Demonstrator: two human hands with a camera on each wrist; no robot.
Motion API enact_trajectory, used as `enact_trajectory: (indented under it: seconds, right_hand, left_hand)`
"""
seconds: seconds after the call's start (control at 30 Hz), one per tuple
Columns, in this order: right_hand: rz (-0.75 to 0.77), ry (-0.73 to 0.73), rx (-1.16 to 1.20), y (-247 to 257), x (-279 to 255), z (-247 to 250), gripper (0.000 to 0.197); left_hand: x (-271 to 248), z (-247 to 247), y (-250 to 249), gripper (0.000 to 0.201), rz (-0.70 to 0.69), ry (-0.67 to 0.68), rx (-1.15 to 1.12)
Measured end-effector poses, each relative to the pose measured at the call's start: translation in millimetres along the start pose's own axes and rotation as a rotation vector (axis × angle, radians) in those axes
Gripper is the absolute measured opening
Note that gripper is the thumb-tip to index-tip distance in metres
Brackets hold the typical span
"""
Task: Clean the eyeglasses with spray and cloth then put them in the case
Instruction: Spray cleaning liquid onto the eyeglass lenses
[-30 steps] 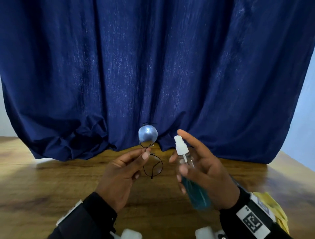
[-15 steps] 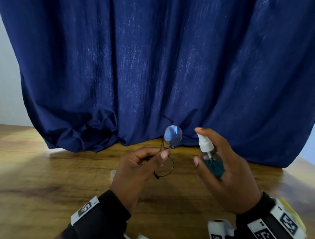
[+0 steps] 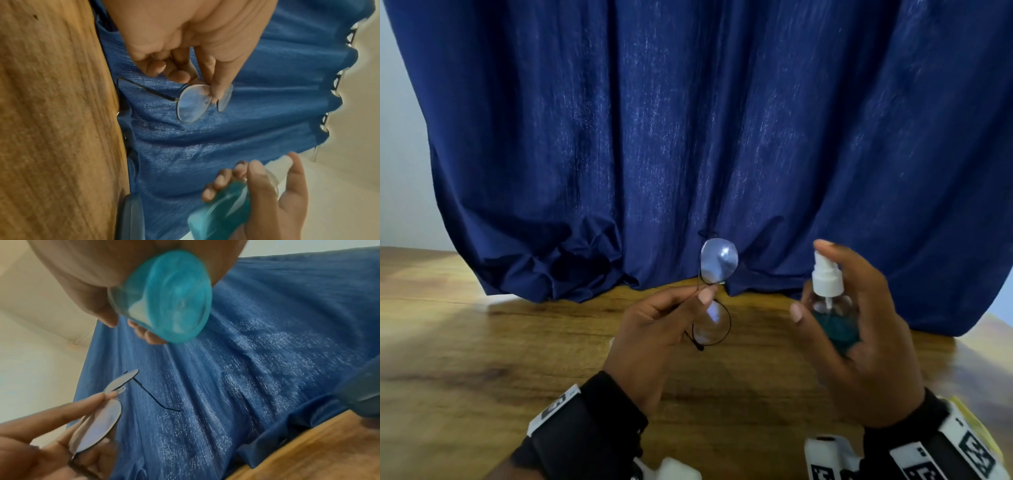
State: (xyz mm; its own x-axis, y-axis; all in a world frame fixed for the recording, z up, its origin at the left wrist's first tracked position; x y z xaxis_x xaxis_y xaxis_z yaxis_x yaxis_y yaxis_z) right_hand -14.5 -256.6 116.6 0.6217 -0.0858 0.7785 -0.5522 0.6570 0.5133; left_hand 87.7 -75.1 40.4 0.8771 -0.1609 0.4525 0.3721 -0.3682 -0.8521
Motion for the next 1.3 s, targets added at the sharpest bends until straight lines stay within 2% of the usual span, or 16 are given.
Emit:
enact_trajectory:
  seconds: [0.1, 0.23, 0.43, 0.63, 0.77, 0.83, 0.9, 0.97, 1.07, 1.13, 1.23, 1.3]
  right_hand:
    - [-0.025, 0.088, 0.016, -1, -2, -7, 0.059]
    - [-0.064, 0.281, -0.032, -2, -7, -27, 0.057]
    - [-0.131, 0.382, -0.005, -5, -11, -39, 0.058]
    - [-0.147, 0.416, -0.06, -7, -15, -45, 0.05]
    - [-0.19, 0.222, 0.063, -11, -7, -28, 0.058]
    - [-0.226, 0.149, 0.146, -15, -4, -19, 0.066]
    - [-0.263, 0.104, 0.218, -17, -2, -14, 0.065]
    - [-0.326, 0.082, 0.317, -21, -2, -11, 0.056]
    - [-0.426, 0.07, 0.45, -29, -2, -11, 0.033]
    - [-0.499, 0.105, 0.554, -34, -3, -14, 0.036]
    - [-0.566, 0.172, 0.624, -35, -5, -20, 0.045]
    - [-0.513, 0.165, 0.566, -30, -5, -18, 0.037]
  left_hand:
    - [2, 8, 6, 0.034, 0.067, -0.069, -0.063]
    - [3, 13, 9, 0.026, 0.129, -0.142, -0.155]
    - [1, 8, 11, 0.035, 0.144, -0.119, -0.154]
    - [-1, 5, 9, 0.033, 0.132, -0.094, -0.126]
    - [0, 6, 7, 0.032, 0.118, -0.079, -0.117]
    - [2, 6, 0, 0.033, 0.062, -0.053, -0.088]
    - [6, 6, -14, 0.03, -0.06, -0.011, 0.006]
    - [8, 3, -32, 0.024, -0.25, 0.065, 0.212]
    - [7, -4, -49, 0.02, -0.504, 0.187, 0.592]
    - [3, -11, -54, 0.017, -0.634, 0.253, 0.752]
    - [-1, -14, -57, 0.017, -0.726, 0.262, 0.854]
    - [-1, -14, -56, 0.017, -0.733, 0.257, 0.892]
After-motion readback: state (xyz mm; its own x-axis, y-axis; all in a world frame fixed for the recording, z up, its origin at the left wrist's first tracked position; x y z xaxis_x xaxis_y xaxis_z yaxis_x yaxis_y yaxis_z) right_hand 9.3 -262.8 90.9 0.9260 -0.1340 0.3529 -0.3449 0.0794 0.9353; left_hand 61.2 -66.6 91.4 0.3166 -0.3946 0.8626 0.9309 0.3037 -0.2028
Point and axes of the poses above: each hand's wrist, its own x-axis towards the middle knuckle, its own z-axis out of the back of the hand, y = z × x, the point moved 8 cm from there along x, towards the middle knuckle, and after that the axes turned 13 degrees about -z, right-handed, at the moved point
